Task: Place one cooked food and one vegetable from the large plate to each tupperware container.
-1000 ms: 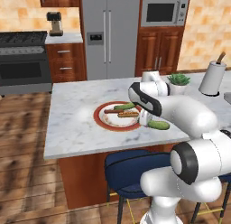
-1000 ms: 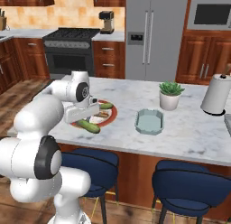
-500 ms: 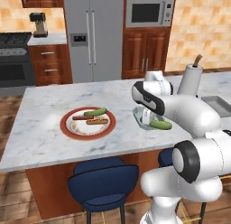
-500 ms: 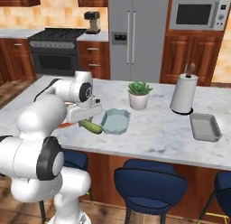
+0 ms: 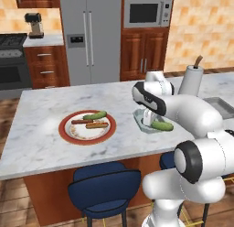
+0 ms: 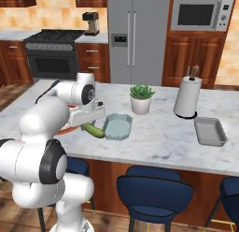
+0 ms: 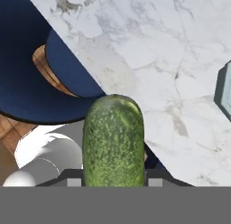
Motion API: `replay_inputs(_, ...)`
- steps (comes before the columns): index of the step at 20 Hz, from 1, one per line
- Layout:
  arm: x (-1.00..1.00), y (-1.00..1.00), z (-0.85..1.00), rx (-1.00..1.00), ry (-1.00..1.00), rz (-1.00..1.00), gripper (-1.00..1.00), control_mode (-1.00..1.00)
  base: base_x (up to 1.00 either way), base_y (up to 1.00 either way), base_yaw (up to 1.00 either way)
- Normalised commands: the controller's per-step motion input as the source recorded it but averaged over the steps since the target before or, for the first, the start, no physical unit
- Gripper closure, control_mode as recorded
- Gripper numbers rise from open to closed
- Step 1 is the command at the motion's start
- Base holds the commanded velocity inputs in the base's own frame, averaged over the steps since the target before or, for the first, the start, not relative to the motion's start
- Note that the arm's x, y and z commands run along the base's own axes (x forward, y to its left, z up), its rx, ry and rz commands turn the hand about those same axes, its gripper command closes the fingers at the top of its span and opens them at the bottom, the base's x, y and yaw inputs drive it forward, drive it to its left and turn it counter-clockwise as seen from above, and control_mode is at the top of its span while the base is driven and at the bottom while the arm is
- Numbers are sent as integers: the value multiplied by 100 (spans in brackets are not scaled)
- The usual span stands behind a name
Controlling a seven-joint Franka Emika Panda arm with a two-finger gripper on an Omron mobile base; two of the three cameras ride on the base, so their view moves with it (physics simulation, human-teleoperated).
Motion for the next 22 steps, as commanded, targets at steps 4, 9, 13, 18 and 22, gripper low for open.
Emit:
replay_inputs(4,26,0,0,3,0,-13,100,-100,0,0,0)
replay_inputs(9,80,-5,0,-1,6,-32,100,-100,0,0,0)
replay_inputs(13,47,0,-2,0,1,-70,100,-100,0,0,0)
replay_inputs(18,64,-6,-6,-8,0,-70,100,-100,0,0,0)
replay_inputs(22,83,-17,-51,-8,-11,-38,100,-100,0,0,0)
